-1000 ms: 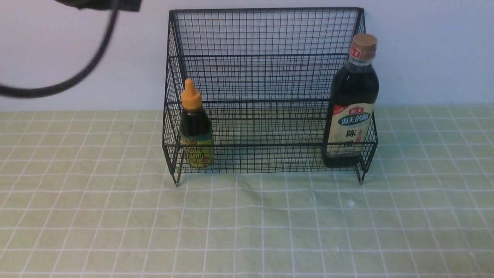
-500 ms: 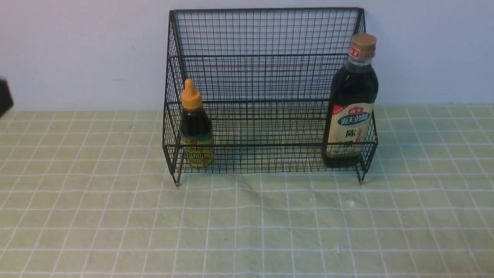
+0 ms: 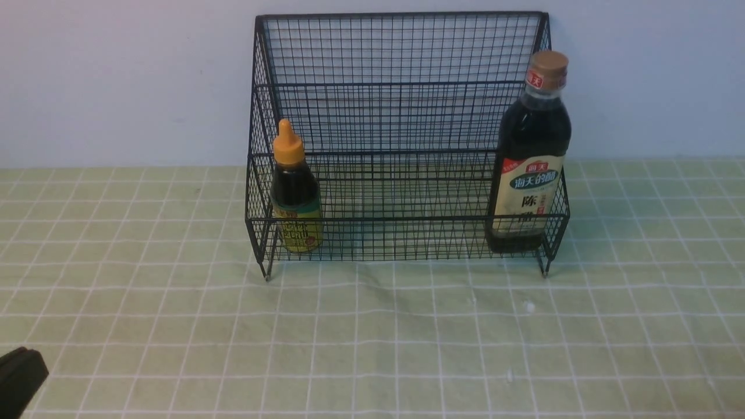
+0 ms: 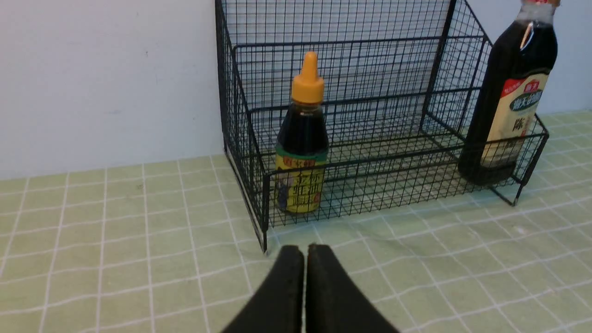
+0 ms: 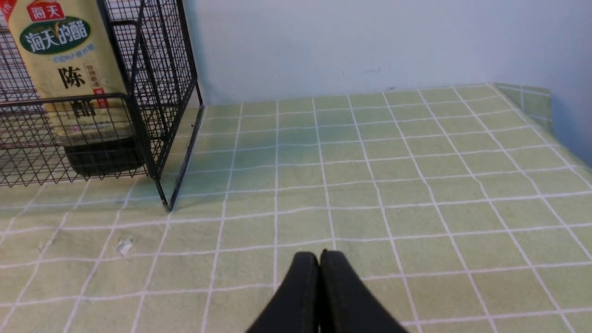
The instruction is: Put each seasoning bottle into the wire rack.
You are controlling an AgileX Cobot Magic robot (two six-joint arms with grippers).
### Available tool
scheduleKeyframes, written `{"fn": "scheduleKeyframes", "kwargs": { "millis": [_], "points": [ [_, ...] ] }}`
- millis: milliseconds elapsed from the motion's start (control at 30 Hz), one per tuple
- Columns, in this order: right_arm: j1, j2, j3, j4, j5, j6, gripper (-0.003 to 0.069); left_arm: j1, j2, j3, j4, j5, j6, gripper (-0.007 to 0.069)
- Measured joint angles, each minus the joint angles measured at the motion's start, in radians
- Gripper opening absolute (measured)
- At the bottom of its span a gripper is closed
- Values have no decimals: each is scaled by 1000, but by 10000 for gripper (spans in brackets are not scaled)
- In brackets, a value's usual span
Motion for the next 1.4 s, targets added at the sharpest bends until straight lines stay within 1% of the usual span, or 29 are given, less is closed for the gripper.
{"fn": "scheduleKeyframes", "kwargs": {
  "millis": [133, 233, 367, 467, 633, 767, 1400],
  "points": [
    [0, 0, 0, 0, 0, 0, -13, 0, -2, 25, 16, -4, 0, -7],
    [0, 0, 0, 0, 0, 0, -13, 10, -15, 63, 41, -38, 0, -7],
    [0, 0, 0, 0, 0, 0, -13, 82, -66, 175, 51, -118, 3, -7],
    [0, 0, 0, 0, 0, 0, -13, 156, -110, 293, 60, -184, 4, -7],
    [0, 0, 0, 0, 0, 0, -13, 207, -115, 345, 61, -176, 4, -7],
    [0, 0, 0, 0, 0, 0, -13, 210, -115, 345, 62, -112, 5, -7],
    [0, 0, 0, 0, 0, 0, -13, 210, -115, 345, 62, -111, 5, -7]
  ]
}}
